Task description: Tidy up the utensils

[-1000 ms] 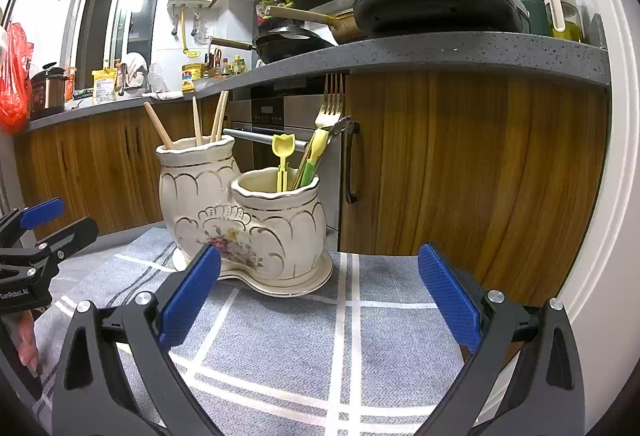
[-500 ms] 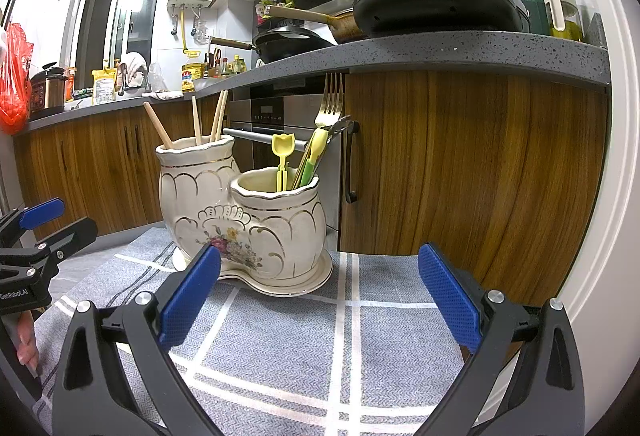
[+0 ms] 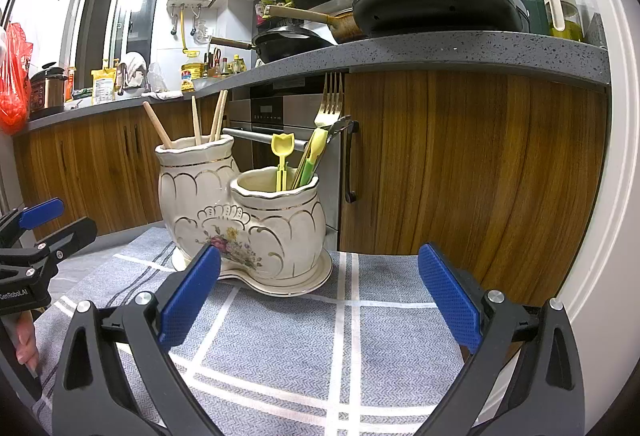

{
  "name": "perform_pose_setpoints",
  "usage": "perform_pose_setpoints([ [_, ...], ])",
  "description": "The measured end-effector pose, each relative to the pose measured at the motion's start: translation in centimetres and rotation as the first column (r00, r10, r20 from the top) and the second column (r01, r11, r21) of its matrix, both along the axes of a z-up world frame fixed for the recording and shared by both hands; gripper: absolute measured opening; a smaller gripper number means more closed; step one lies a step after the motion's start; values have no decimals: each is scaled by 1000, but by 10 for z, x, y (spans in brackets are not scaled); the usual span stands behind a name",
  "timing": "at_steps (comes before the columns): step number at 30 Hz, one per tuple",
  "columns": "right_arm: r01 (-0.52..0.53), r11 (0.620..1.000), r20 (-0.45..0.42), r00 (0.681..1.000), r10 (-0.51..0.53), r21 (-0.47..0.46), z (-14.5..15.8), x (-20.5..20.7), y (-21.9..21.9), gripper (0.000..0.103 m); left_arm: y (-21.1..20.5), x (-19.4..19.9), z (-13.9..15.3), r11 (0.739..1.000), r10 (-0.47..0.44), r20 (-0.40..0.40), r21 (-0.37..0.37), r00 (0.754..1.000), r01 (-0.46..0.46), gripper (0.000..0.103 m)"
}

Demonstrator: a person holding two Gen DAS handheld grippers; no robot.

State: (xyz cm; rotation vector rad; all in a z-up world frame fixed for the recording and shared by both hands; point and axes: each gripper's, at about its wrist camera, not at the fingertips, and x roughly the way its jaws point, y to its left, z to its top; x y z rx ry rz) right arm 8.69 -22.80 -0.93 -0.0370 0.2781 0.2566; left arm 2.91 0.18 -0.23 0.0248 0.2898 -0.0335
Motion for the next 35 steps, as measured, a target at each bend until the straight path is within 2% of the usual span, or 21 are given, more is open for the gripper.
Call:
perform_pose_setpoints([
  [27, 0, 1000, -1, 1000, 0, 0, 0, 0, 0, 98, 1, -1, 0, 1000, 0, -1, 1, 1000, 0, 98],
  [35, 2, 1000, -9, 1000, -2, 0, -1, 1, -1, 98, 2, 3, -2, 1000, 25, -18, -2, 1000, -25, 98],
])
